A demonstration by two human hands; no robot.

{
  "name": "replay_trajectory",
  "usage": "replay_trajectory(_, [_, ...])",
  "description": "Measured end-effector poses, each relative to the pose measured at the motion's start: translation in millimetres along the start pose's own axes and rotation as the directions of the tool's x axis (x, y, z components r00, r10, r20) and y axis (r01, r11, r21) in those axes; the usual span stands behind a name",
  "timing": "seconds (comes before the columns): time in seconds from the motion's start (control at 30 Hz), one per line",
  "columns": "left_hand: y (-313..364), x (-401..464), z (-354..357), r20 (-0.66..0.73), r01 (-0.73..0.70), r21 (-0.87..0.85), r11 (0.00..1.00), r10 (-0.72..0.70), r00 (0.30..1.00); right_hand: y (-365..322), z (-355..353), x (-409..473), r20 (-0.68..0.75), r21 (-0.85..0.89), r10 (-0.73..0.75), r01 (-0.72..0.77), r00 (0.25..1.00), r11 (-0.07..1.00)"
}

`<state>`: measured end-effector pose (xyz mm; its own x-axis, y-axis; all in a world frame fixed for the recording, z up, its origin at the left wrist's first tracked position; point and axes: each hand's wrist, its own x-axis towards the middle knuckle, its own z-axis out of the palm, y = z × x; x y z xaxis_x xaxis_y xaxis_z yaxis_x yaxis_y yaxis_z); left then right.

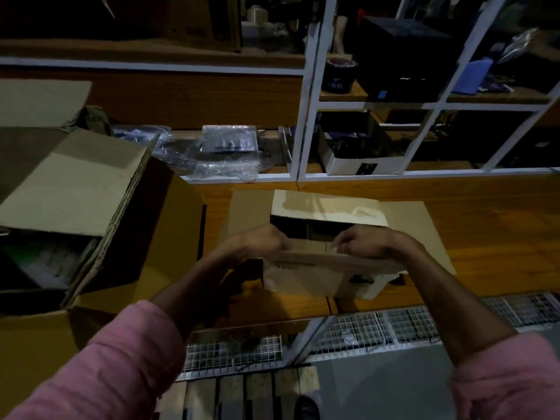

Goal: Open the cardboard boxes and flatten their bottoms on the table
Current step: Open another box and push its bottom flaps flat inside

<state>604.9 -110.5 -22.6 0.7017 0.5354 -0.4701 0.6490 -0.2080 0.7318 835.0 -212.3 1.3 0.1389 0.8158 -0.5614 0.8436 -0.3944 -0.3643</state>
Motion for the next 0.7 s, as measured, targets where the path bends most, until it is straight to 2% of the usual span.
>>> replay_trajectory(0.07, [-17,6,10,0.036,-0.028,0.09,0.996,0.024,0.999,0,21,5,0.065,0.015,0.01,-0.01,0.998,1.0])
replay_trajectory(0.13, [-32,18,26,0.006,-0.075,0.189,0.979,0.075,0.997,4,44,8,0.033,-0.011,-0.018,0.018,0.999,1.0])
replay_trajectory(0.23, [-45,34,50,-0.055,-0.122,0.529,0.839,0.178,0.983,12,75,17,-0.05,0.073,-0.055,0.059,0.997,0.996])
replay_trajectory(0.33, [-61,44,63,-0.141,-0.099,0.693,0.714,0.269,0.953,26,97,27,-0.211,-0.004,-0.05,0.05,0.976,0.999])
replay_trajectory(0.4, [-71,48,73,-0.216,-0.11,0.715,0.69,0.368,0.904,32,108,30,-0.303,-0.098,-0.075,0.048,0.95,0.994])
replay_trajectory(0.5, [-73,47,82,-0.289,-0.116,0.697,0.708,0.425,0.858,32,118,31,-0.418,-0.115,-0.109,0.066,0.902,0.991])
replay_trajectory(0.7, [-75,45,83,-0.291,-0.107,0.676,0.729,0.398,0.87,34,122,28,-0.452,-0.125,-0.16,0.115,0.877,0.986])
